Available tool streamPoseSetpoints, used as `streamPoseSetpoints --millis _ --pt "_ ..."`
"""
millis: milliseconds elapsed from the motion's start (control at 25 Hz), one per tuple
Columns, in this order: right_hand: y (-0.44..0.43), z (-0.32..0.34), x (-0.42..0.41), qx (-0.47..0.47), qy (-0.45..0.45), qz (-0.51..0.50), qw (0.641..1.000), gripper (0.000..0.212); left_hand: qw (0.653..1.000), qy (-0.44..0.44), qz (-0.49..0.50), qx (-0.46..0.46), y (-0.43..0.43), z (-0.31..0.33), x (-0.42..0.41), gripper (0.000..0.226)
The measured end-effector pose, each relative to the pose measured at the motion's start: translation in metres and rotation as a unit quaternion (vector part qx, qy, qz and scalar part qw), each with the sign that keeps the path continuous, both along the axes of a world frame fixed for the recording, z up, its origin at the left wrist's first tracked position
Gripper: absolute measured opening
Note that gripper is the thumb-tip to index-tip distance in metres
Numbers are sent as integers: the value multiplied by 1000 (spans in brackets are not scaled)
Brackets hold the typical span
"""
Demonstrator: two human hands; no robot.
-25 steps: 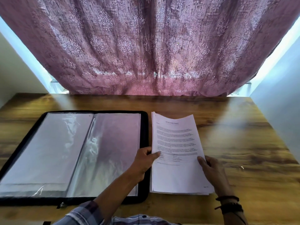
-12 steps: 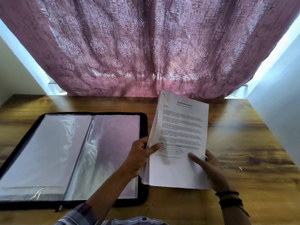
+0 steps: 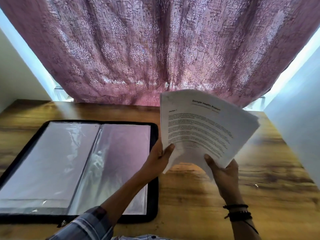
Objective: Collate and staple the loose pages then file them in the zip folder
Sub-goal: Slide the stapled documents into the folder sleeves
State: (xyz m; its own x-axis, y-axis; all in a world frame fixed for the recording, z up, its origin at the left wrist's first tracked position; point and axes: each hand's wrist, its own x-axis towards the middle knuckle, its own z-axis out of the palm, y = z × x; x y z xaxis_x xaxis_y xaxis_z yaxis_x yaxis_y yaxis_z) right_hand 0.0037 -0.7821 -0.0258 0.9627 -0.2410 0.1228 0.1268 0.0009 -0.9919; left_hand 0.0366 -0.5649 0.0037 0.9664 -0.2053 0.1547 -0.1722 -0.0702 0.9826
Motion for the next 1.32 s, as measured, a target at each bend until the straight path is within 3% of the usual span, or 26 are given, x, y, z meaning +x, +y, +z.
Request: streamPoseSetpoints --millis 240,360,560,760,960,1120,1320 --pt "8 -20 2 -33 27 -20 999 42 999 37 -14 27 -6 -20 3 46" --pt "10 -28 -1 -27 44 -13 999 35 996 73 -27 43 -1 -27 6 37" --pt "14 -15 -4 8 44 -7 999 37 998 55 -2 32 15 -11 6 28" --pt "35 2 2 -3 73 67 995 38 994 94 -3 58 62 -2 11 23" --pt "85 16 14 73 120 143 980 39 981 189 35 -31 118 0 11 26" --pt "121 18 28 59 185 244 950 45 980 188 41 -50 150 -2 4 29" --pt "143 23 59 93 217 297 925 49 972 214 35 -94 204 1 15 36"
